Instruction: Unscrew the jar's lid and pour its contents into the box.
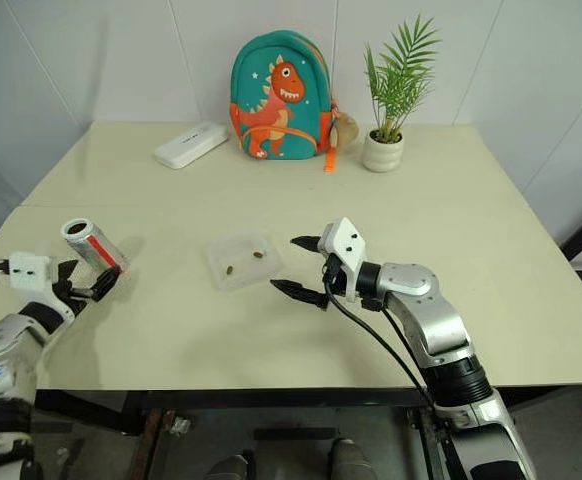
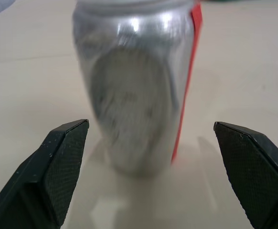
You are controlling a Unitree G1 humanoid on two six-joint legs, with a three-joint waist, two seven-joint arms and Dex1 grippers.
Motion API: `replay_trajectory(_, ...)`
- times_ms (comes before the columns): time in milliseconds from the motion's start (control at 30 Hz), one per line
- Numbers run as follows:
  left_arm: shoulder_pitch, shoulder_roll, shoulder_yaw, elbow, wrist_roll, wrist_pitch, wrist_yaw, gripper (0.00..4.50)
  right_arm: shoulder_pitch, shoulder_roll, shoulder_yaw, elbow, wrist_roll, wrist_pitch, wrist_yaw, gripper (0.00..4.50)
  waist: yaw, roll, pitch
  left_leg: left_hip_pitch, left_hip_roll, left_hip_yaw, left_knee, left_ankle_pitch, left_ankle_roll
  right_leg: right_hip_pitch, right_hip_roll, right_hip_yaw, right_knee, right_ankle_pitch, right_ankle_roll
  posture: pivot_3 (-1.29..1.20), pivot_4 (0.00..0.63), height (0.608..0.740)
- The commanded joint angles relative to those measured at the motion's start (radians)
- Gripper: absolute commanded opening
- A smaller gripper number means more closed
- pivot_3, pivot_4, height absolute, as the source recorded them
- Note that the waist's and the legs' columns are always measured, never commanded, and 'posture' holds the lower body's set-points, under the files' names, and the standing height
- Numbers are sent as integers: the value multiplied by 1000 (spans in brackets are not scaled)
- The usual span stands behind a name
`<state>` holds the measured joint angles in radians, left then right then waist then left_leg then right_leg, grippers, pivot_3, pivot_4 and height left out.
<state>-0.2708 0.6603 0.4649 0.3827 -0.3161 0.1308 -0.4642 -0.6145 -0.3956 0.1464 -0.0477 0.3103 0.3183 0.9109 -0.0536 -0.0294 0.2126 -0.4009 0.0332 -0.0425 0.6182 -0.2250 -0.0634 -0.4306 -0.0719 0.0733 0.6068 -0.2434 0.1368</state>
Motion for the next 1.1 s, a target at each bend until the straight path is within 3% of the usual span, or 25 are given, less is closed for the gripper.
replay_trajectory(33,105,28,52,-165,-21,70,14,4460,-6,-28,-44,-8,26,-41,36,4500,-1,0,0,0,0,0,0,0,0,0,0,0,0,0,0,0,150,740)
replay_trajectory(167,207,57,45,-257,-7,92,-42,4460,0,-49,-64,-9,68,-62,102,4500,-2,0,0,1,0,0,-1,0,0,0,0,0,-1,-6,-11,0,150,740)
replay_trajectory(300,264,130,9,-358,-18,-15,-235,4460,44,-123,-104,-75,150,-86,238,4500,1,0,0,0,1,0,-1,0,0,1,0,0,-6,-10,-18,0,150,740)
replay_trajectory(400,254,157,-14,-416,-62,-90,-372,4460,82,-167,-151,-110,207,-130,314,4500,7,0,0,-1,1,1,-2,0,0,2,-1,-1,-11,-9,-18,0,150,740)
replay_trajectory(633,275,257,-15,-547,-177,-62,-606,4460,70,-334,-245,-100,309,7,386,4500,-4,1,0,-1,1,4,-6,-1,0,2,-2,0,-16,-9,-18,0,150,740)
replay_trajectory(800,241,259,-29,-520,-171,-37,-609,4460,97,-407,-282,-87,288,-24,412,4500,-3,1,1,-1,2,4,-6,-1,1,1,-1,0,-15,-9,-19,0,150,740)
replay_trajectory(1100,183,250,-18,-423,-111,-104,-566,4460,195,-388,-279,-58,216,-147,394,4500,-2,1,1,-1,1,5,-5,-1,1,2,-1,1,-15,-9,-17,0,150,740)
